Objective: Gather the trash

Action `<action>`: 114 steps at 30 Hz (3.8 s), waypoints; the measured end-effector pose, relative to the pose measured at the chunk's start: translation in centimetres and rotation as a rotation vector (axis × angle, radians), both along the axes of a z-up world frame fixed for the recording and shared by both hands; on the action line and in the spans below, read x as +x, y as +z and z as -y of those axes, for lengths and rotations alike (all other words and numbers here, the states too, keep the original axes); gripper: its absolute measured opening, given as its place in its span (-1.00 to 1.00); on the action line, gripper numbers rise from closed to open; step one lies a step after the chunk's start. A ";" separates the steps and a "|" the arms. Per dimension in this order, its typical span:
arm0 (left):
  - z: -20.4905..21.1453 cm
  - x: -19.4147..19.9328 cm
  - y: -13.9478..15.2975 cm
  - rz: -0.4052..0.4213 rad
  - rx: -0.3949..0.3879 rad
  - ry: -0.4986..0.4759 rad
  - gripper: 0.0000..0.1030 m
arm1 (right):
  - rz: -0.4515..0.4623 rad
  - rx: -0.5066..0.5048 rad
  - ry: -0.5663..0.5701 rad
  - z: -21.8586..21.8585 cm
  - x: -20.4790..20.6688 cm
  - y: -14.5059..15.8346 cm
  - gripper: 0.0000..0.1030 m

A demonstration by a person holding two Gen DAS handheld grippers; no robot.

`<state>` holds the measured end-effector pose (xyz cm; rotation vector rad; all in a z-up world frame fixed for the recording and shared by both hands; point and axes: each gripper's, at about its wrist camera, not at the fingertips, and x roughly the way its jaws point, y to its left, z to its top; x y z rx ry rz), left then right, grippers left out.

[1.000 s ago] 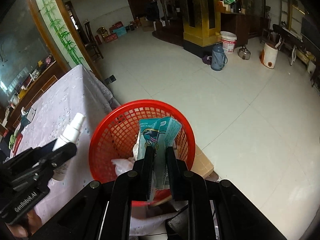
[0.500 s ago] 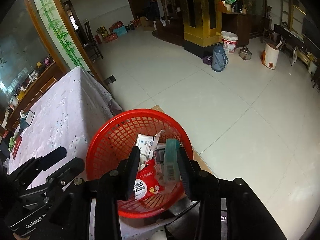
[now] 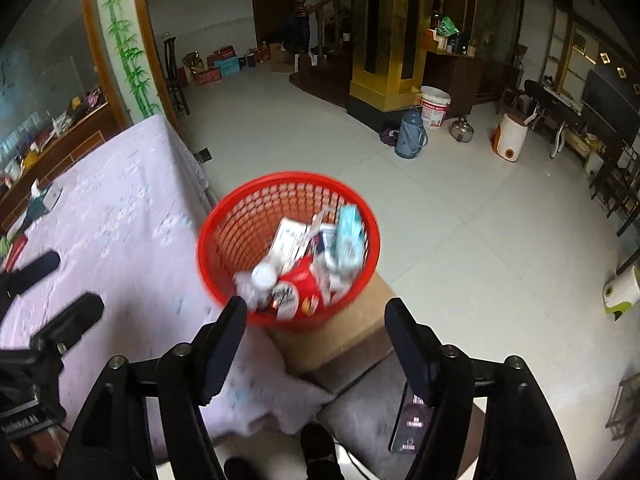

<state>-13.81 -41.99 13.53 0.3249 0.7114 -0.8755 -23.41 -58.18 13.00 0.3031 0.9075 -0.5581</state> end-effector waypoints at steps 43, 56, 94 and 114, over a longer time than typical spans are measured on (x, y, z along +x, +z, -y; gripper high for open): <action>-6.5 -2.8 0.4 0.089 0.079 0.075 0.77 | 0.017 -0.017 0.006 -7.0 -2.3 0.7 0.52; -6.7 -2.6 0.5 0.078 0.067 0.073 0.77 | 0.010 -0.016 -0.001 -7.0 -2.2 0.5 0.52; -6.5 -3.2 0.1 0.084 0.094 0.103 0.77 | 0.000 -0.006 0.004 -6.7 -2.5 0.0 0.52; -18.3 -0.8 -1.5 -0.019 0.073 0.470 0.77 | -0.085 0.014 0.262 -13.4 4.8 -2.7 0.52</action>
